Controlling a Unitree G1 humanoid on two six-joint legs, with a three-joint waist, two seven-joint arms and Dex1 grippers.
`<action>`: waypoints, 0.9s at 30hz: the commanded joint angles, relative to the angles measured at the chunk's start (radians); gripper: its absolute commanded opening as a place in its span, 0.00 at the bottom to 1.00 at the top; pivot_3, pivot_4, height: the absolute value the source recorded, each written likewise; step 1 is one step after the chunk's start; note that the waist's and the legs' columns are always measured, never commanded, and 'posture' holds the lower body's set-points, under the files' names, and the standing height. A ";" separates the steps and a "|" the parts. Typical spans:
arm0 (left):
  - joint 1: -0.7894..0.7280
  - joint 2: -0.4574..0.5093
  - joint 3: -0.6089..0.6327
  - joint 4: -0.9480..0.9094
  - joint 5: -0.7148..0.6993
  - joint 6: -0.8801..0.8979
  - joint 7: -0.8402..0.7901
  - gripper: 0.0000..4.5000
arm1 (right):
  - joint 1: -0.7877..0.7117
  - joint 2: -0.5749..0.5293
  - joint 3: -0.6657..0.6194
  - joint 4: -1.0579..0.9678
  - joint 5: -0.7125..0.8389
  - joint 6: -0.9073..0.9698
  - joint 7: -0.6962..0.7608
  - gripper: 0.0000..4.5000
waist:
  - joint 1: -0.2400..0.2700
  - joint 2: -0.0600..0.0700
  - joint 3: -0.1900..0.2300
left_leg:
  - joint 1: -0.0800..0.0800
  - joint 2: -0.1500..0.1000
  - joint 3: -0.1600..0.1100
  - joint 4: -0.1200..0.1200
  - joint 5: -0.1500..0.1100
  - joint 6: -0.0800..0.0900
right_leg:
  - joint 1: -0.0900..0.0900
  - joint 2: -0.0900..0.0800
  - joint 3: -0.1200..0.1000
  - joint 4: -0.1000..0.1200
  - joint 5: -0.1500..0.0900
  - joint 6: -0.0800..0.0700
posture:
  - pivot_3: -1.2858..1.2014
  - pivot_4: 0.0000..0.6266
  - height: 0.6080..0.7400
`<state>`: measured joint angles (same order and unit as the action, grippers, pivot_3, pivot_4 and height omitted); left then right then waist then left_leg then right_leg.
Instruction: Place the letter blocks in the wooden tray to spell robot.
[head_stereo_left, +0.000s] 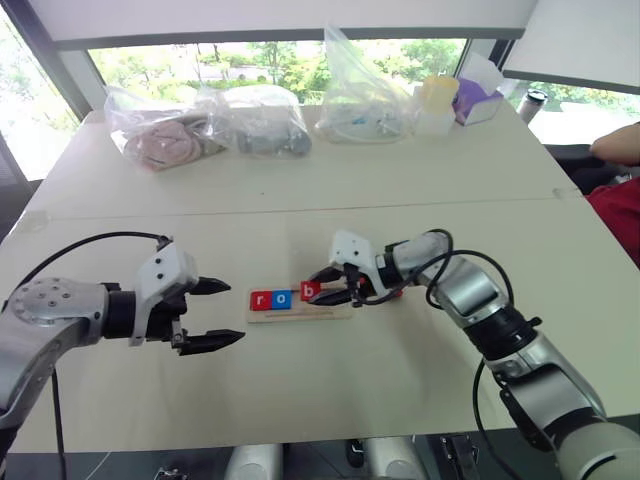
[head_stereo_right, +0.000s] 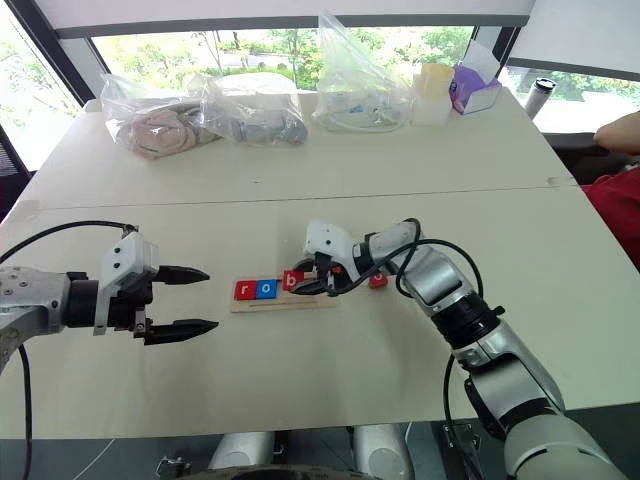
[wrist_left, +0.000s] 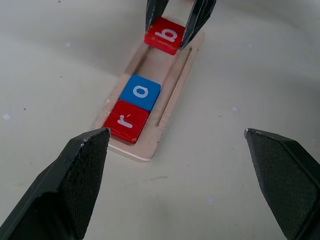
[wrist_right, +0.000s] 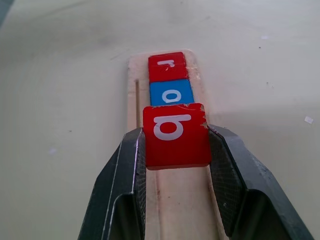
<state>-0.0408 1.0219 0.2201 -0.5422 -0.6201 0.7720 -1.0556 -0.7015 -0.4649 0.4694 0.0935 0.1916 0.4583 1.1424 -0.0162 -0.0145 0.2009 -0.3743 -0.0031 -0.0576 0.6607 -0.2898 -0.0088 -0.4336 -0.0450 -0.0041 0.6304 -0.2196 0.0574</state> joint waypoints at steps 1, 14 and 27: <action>-0.002 0.004 0.020 -0.013 -0.003 -0.007 0.020 1.00 | -0.035 0.036 0.018 0.039 -0.062 -0.049 -0.026 0.26 | 0.000 0.000 0.000 | 0.000 0.000 0.000 0.000 0.000 0.000 | 0.000 0.000 0.000 0.000 0.000 0.000 | 0.52 0.24 1.00; -0.024 -0.016 -0.036 0.007 0.006 -0.025 0.043 1.00 | -0.015 0.074 0.016 0.045 -0.120 -0.052 -0.019 0.26 | 0.000 0.000 0.000 | 0.000 -0.001 0.000 0.000 0.000 -0.001 | 0.000 0.000 0.000 0.000 0.000 0.000 | 0.52 0.24 1.00; -0.037 -0.022 -0.074 0.026 0.033 -0.052 0.049 1.00 | -0.006 0.086 0.013 0.027 -0.127 -0.035 -0.023 0.26 | 0.000 0.000 0.000 | 0.000 -0.001 0.000 0.000 0.000 -0.001 | 0.000 0.000 0.000 0.000 0.000 0.000 | 0.52 0.24 1.00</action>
<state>-0.0664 0.9995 0.1399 -0.5114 -0.5964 0.7366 -1.0062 -0.7077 -0.3894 0.4963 0.1593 0.0608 0.4299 1.1231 -0.0166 -0.0143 0.2009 -0.3743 -0.0036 -0.0577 0.6607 -0.2896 -0.0094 -0.4337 -0.0452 -0.0039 0.6307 -0.2191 0.0572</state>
